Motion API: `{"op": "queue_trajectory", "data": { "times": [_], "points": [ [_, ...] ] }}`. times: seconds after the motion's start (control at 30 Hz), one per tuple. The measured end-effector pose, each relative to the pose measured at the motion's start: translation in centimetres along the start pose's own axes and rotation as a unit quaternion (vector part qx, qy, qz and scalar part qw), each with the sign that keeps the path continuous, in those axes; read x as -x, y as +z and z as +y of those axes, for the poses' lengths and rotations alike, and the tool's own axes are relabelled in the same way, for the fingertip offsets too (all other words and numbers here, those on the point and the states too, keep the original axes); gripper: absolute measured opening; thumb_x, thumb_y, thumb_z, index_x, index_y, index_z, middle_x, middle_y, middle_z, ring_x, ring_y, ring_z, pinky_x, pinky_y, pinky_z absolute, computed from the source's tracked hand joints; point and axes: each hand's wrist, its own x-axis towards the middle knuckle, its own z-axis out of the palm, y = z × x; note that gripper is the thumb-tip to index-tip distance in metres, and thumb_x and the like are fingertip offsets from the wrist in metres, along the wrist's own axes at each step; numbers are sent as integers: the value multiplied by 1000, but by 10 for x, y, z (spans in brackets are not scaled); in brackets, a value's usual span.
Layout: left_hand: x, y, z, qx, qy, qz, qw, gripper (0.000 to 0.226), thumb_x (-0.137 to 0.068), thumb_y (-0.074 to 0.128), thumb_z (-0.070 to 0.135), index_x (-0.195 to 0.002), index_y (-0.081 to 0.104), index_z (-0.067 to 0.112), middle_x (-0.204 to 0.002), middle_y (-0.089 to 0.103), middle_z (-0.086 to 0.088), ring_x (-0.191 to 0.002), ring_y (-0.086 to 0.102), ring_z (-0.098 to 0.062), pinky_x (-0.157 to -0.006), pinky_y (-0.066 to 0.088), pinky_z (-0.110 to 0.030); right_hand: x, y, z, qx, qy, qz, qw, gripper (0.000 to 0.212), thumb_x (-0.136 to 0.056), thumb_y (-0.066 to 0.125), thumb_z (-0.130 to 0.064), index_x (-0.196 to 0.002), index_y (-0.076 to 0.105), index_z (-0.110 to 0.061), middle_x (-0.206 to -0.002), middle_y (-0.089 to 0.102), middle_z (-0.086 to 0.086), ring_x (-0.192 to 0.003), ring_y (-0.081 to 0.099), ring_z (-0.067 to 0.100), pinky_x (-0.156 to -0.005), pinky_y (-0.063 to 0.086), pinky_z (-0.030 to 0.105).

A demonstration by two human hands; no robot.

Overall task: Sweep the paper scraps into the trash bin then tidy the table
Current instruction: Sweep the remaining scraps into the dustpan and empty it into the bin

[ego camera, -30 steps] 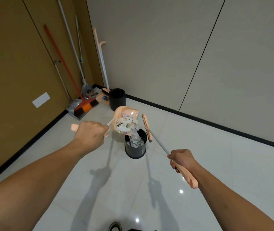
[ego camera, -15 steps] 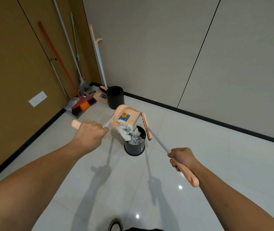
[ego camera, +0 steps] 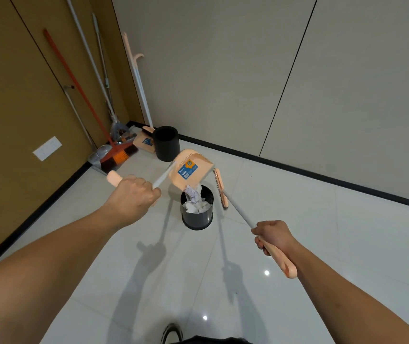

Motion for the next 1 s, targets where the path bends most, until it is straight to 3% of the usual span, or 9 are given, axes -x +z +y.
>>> {"op": "queue_trajectory", "data": {
  "times": [0.23,0.4,0.63,0.83,1.0],
  "points": [
    [2,-3,-3,-2,5,5,1000,25,-85,61,19,-109,58,26,-91,65,2,-84,61,-18,-67,34,-32,3,0,0,2,-3,-3,1000,7,-82,66,-5,-76,65,-7,-53,54,11,-42,48,21,-41,39,23],
    [8,-2,-5,40,-69,32,996,25,-81,57,12,-101,68,23,-75,63,3,-67,57,-18,-58,30,-30,6,-2,3,-5,-3,6,1000,2,-83,66,-3,-81,67,-4,-52,54,11,-41,48,21,-41,38,22],
    [31,2,-6,86,-140,1,986,22,-77,66,8,-96,72,17,-67,62,-1,-59,54,-19,-53,31,-29,7,-6,18,-8,15,35,999,6,-84,64,-2,-85,68,2,-52,56,12,-40,49,20,-40,40,22],
    [53,13,-6,141,-252,-33,957,11,-84,60,18,-94,64,19,-66,55,2,-59,53,-19,-54,41,-29,1,-1,41,-27,51,76,995,8,-85,64,0,-88,66,7,-48,57,11,-36,51,18,-38,42,22],
    [70,44,3,185,-297,-56,935,7,-77,56,16,-82,59,19,-61,51,0,-58,56,-27,-58,45,-28,-9,0,78,-63,99,109,987,8,-85,62,0,-89,62,7,-66,59,15,-35,55,18,-41,45,24]
  ]
}}
